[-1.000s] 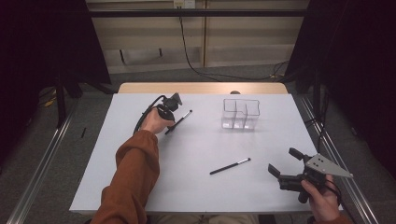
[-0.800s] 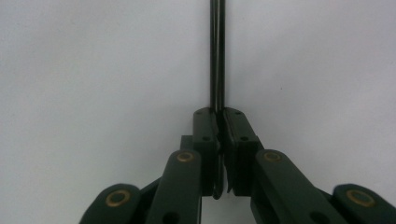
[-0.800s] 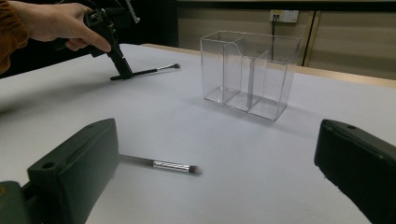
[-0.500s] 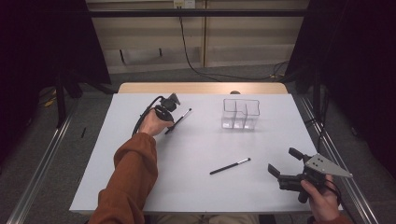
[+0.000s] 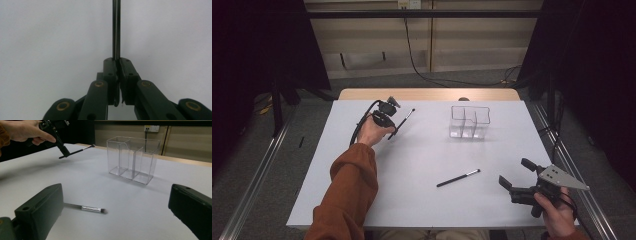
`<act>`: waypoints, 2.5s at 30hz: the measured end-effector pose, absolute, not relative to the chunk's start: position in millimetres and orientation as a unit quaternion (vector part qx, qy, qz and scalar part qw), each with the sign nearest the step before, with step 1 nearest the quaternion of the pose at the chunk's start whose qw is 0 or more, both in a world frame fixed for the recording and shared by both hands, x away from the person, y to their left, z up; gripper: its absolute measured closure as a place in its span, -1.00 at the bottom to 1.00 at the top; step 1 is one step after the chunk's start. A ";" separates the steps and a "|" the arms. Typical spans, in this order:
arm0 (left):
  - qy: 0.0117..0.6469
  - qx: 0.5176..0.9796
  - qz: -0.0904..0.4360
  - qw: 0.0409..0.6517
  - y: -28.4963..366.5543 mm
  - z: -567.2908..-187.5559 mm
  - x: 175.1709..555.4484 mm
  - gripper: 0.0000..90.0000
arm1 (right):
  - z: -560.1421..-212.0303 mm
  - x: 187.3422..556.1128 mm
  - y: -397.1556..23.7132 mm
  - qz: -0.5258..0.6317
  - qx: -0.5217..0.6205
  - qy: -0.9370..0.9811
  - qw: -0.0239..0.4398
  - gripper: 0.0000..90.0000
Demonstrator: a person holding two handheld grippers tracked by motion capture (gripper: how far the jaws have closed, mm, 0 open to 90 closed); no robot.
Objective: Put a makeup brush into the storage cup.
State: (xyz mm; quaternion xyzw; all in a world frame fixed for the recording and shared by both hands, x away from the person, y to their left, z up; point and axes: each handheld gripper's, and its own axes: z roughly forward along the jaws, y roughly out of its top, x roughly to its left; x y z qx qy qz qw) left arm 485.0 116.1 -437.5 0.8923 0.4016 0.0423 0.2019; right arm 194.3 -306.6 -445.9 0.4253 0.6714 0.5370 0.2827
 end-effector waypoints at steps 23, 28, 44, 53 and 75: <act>0.389 0.846 0.077 0.357 135.5 -433.7 467.8 0.87 | -445.7 194.6 -306.4 0.538 0.425 0.671 0.283 -1.00; 0.384 0.828 0.091 0.398 138.4 -430.1 463.5 0.88 | -445.6 194.5 -307.2 0.538 0.426 0.669 0.284 -1.00; 0.388 0.794 0.111 0.454 145.9 -429.5 455.5 0.87 | -445.5 194.1 -307.5 0.541 0.429 0.666 0.284 -1.00; 0.373 0.781 0.141 0.482 154.1 -424.0 443.7 0.87 | -445.4 193.9 -307.3 0.541 0.429 0.665 0.285 -1.00; 0.316 0.779 0.141 0.522 157.3 -413.8 401.1 0.87 | -445.6 194.5 -306.3 0.542 0.429 0.665 0.283 -1.00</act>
